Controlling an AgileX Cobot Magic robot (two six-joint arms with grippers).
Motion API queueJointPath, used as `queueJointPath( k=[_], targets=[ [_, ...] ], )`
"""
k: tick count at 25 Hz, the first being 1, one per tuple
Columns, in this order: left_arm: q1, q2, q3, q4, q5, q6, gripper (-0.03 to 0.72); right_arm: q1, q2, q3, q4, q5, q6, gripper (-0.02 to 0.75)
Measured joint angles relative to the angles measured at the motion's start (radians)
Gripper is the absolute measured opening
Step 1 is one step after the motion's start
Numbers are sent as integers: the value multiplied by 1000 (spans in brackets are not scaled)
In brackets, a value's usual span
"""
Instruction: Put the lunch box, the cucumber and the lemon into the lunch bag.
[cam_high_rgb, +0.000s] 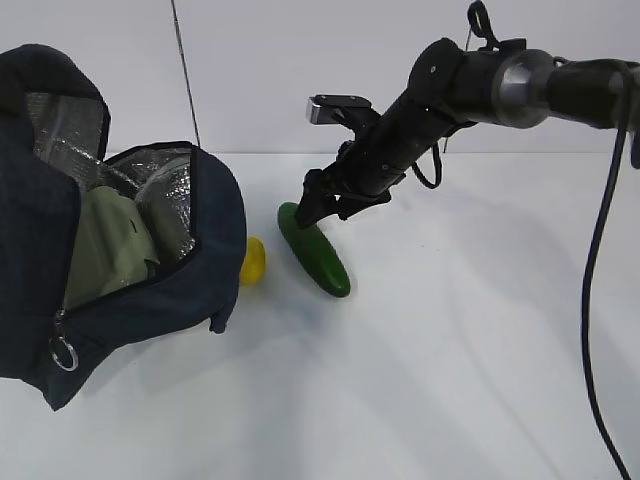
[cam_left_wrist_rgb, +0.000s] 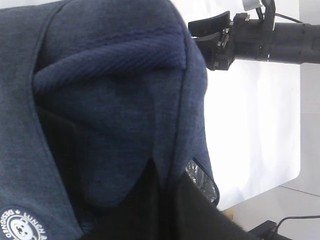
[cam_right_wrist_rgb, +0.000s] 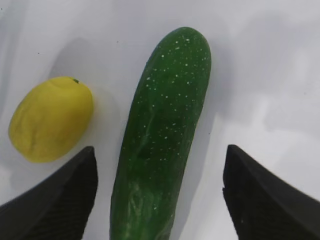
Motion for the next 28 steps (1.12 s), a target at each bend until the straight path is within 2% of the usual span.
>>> queueJointPath(
  k=[7,28],
  targets=[
    [0,0,0,3,0,0,-6,8,32,-10,25,19,0,619],
    [0,0,0,19,0,3,-6,20,89,-44,29,39,41,616]
  ],
)
